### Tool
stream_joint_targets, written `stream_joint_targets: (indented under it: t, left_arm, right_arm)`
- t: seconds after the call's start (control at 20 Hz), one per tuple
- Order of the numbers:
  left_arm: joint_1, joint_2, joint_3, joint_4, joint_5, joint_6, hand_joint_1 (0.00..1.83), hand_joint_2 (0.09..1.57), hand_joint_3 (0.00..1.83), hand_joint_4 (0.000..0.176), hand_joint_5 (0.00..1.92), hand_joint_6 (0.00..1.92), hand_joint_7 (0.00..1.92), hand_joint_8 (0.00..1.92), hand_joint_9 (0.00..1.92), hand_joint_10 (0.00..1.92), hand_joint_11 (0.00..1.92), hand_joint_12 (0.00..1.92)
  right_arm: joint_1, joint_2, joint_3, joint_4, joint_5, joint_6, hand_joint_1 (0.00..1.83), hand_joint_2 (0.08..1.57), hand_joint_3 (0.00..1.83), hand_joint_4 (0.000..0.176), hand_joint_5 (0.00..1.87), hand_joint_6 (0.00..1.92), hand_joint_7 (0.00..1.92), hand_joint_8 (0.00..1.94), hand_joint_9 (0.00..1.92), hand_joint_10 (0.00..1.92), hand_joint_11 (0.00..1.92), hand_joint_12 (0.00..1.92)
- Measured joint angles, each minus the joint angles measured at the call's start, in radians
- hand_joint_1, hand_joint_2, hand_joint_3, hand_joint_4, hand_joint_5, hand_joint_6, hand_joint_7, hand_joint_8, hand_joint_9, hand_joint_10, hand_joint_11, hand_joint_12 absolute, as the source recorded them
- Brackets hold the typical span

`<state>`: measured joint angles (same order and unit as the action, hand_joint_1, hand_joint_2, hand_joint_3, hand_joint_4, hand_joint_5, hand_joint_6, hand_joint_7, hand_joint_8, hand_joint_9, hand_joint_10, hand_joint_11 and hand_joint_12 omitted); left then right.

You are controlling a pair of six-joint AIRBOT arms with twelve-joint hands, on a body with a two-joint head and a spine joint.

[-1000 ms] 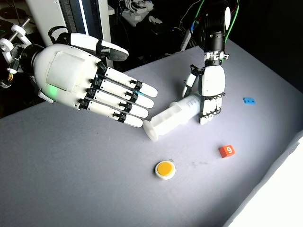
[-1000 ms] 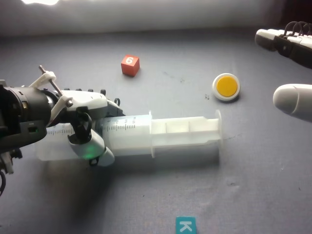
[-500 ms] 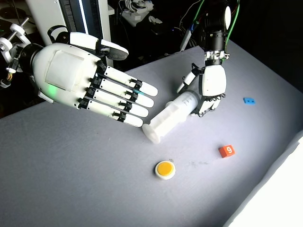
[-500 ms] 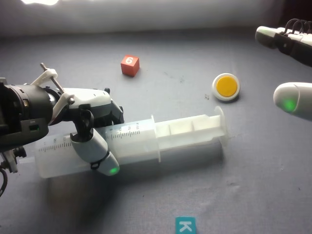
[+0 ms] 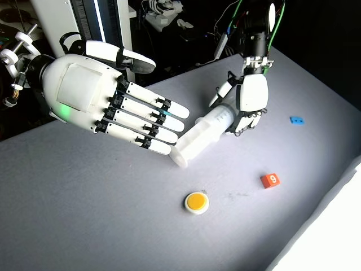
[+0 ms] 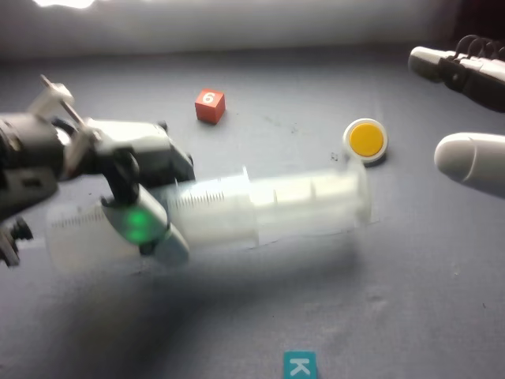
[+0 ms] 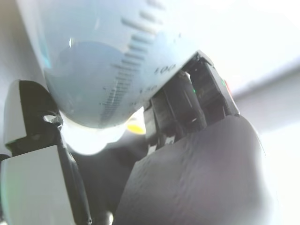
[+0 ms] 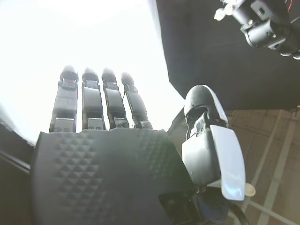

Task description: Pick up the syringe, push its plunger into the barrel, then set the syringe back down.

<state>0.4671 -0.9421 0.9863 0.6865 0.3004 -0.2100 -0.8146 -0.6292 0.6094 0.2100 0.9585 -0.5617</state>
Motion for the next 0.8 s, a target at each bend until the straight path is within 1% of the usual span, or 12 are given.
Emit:
stream_joint_targets:
  t: [0.1,0.2,0.25,0.3,0.4,0.45,0.55,0.6,0.65,0.7,0.75,0.8]
  left_arm:
    - [-0.019,0.033,-0.018,-0.008,-0.01,0.001,1.37,1.13,0.0,0.0,0.84,1.17,1.05,0.94,0.82,1.3,0.5,1.59]
    - [-0.053,0.074,-0.042,-0.053,-0.009,0.002,1.37,1.13,0.0,0.0,0.81,1.25,1.05,0.93,0.83,1.27,0.51,1.56]
    - [-0.061,0.079,-0.044,-0.055,-0.013,0.003,1.37,1.14,0.0,0.0,0.8,1.23,1.04,0.97,0.83,1.3,0.51,1.58]
    - [-0.085,0.097,-0.052,-0.056,-0.023,0.003,1.37,1.14,0.0,0.0,0.81,1.22,1.04,0.97,0.83,1.3,0.52,1.55]
    - [-0.121,0.127,-0.061,-0.07,-0.04,0.002,1.37,1.14,0.0,0.0,0.81,1.19,1.03,0.98,0.84,1.31,0.5,1.61]
    - [-0.143,0.142,-0.067,-0.075,-0.038,0.003,1.37,1.14,0.0,0.0,0.81,1.2,0.99,1.05,0.83,1.31,0.5,1.59]
    - [-0.183,0.162,-0.085,-0.103,-0.03,0.003,1.37,1.15,0.0,0.0,0.8,1.22,0.99,1.06,0.82,1.31,0.52,1.59]
    - [-0.208,0.17,-0.089,-0.112,-0.022,0.004,1.37,1.14,0.0,0.0,0.81,1.24,1.01,1.0,0.82,1.3,0.53,1.54]
    - [-0.229,0.174,-0.092,-0.122,-0.021,0.003,1.37,1.14,0.0,0.0,0.83,1.22,1.01,0.98,0.82,1.31,0.52,1.58]
    - [-0.256,0.179,-0.099,-0.126,-0.017,0.003,1.37,1.14,0.0,0.0,0.82,1.21,1.02,0.99,0.83,1.31,0.52,1.59]
    - [-0.275,0.187,-0.109,-0.143,-0.023,0.003,1.37,1.13,0.0,0.0,0.82,1.21,1.03,0.95,0.85,1.29,0.53,1.58]
    - [-0.279,0.19,-0.116,-0.146,-0.023,0.002,1.37,1.13,0.0,0.0,0.82,1.2,1.05,0.93,0.86,1.27,0.53,1.58]
  right_arm:
    - [0.015,-0.015,0.0,0.055,-0.007,-0.008,0.0,1.28,0.0,0.0,0.03,0.0,0.02,0.0,0.01,0.0,0.02,0.02]
    - [0.042,-0.029,0.0,0.139,0.004,-0.021,0.0,1.28,0.0,0.0,0.0,0.0,0.0,0.0,0.0,0.0,0.0,0.0]
    - [0.046,-0.032,0.0,0.154,0.009,-0.021,0.0,1.28,0.0,0.0,0.0,0.0,0.0,0.0,0.0,0.0,0.0,0.0]
    - [0.052,-0.04,0.0,0.188,0.026,-0.022,0.0,1.27,0.0,0.0,0.0,0.0,0.0,0.0,0.0,0.0,0.0,0.0]
    - [0.069,-0.053,0.0,0.236,0.038,-0.023,0.0,1.26,0.0,0.0,0.0,0.0,0.0,0.0,0.0,0.0,0.0,0.0]
    - [0.081,-0.063,0.0,0.27,0.042,-0.014,0.0,1.25,0.0,0.0,0.0,0.0,0.0,0.0,0.0,0.0,0.0,0.0]
    - [0.09,-0.078,0.0,0.313,0.048,0.035,0.0,1.24,0.0,0.0,0.0,0.0,0.0,0.0,0.0,0.0,0.0,0.0]
    - [0.101,-0.086,0.0,0.337,0.05,0.047,0.0,1.25,0.0,0.0,0.0,0.0,0.0,0.0,0.0,0.0,0.0,0.0]
    - [0.104,-0.091,0.0,0.353,0.056,0.066,0.0,1.25,0.0,0.0,0.0,0.0,0.0,0.0,0.0,0.0,0.0,0.0]
    - [0.116,-0.104,0.0,0.377,0.071,0.097,0.0,1.25,0.0,0.0,0.0,0.0,0.0,0.0,0.0,0.0,0.0,0.0]
    - [0.131,-0.12,0.004,0.389,0.092,0.12,0.0,1.25,0.0,0.0,0.0,0.0,0.0,0.0,0.0,0.0,0.0,0.0]
    - [0.14,-0.129,0.007,0.391,0.097,0.126,0.0,1.24,0.0,0.0,0.0,0.0,0.0,0.0,0.0,0.0,0.0,0.0]
